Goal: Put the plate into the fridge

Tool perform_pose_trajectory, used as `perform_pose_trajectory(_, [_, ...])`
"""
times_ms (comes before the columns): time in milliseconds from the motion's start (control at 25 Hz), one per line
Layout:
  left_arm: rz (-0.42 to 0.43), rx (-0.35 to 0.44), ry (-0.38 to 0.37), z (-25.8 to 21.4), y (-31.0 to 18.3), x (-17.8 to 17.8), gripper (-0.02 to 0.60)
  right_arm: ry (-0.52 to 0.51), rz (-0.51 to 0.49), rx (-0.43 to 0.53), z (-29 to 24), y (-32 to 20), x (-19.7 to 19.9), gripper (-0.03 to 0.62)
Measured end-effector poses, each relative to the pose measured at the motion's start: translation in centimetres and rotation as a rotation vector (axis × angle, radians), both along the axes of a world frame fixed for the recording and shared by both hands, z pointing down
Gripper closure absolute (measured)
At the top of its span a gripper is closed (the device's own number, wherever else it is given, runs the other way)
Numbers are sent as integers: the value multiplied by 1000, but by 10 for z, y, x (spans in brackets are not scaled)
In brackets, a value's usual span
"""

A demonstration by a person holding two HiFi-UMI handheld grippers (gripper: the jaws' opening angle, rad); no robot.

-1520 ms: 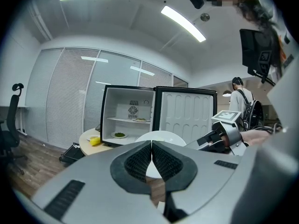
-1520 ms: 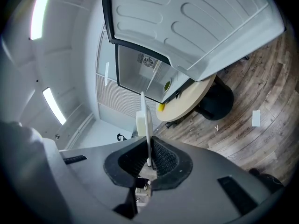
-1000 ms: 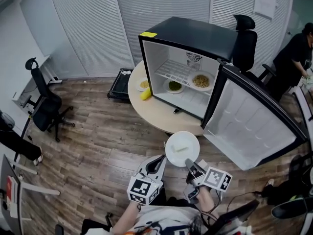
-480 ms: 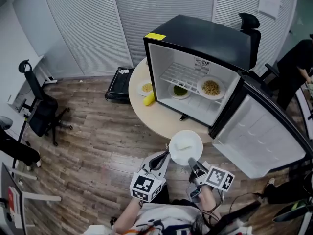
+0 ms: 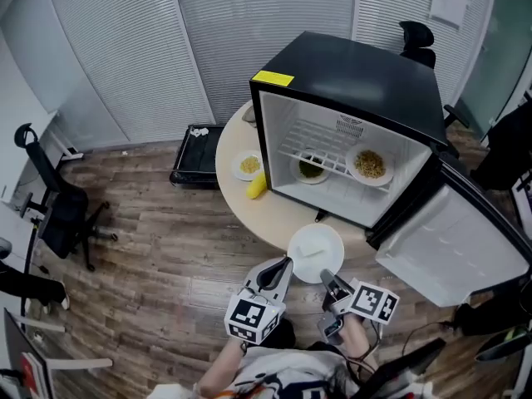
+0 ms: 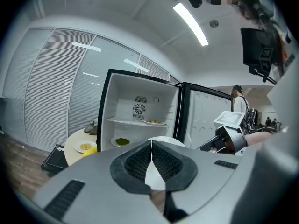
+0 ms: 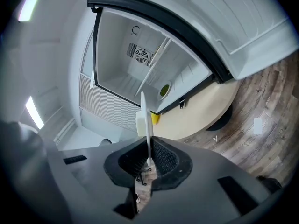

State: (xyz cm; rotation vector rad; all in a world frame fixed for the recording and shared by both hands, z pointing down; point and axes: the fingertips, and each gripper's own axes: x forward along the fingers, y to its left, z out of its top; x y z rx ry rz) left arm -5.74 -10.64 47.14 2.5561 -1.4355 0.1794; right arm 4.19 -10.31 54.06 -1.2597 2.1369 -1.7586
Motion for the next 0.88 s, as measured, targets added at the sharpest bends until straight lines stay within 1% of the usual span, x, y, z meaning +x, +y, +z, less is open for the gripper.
perform_pose_trajectory(120, [15, 2, 9, 0, -12, -11, 568, -15, 8, -3, -1, -10, -15, 569])
perform_pose_trajectory(320, [40, 11, 24, -2, -33, -27, 568, -5, 20, -3, -3, -29, -35, 569])
perform_pose_trajectory(520, [73, 19, 29, -4, -48, -38, 568, -13, 24, 17, -11, -42, -56, 568])
perform_pose_trajectory(680, [99, 23, 32, -3, -55, -43, 568, -12, 46, 19, -10, -48, -63, 569])
perform_pose_trajectory(880, [100, 12, 44, 0, -60, -51, 568, 11, 80, 18, -8, -48, -58, 569])
